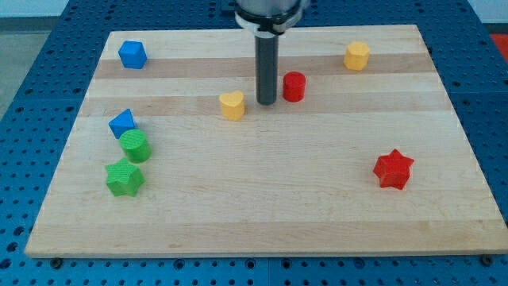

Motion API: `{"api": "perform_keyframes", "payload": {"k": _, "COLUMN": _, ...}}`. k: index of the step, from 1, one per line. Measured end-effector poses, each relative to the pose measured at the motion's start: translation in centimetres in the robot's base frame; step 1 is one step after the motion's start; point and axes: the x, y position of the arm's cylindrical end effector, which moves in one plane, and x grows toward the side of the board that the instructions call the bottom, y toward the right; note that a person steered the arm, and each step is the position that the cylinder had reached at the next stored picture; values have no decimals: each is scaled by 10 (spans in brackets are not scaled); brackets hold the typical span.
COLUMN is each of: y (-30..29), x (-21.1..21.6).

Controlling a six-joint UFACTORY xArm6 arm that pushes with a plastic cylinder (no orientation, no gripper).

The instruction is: Move the yellow hexagon parallel to the red circle

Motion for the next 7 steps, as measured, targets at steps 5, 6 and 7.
{"api": "perform_keyframes", "payload": {"k": 5, "y": -25, "x": 133}}
{"api": "perform_keyframes", "payload": {"k": 6, "y": -18, "x": 90}}
{"api": "perform_keyframes", "payload": {"k": 7, "y": -17, "x": 19}}
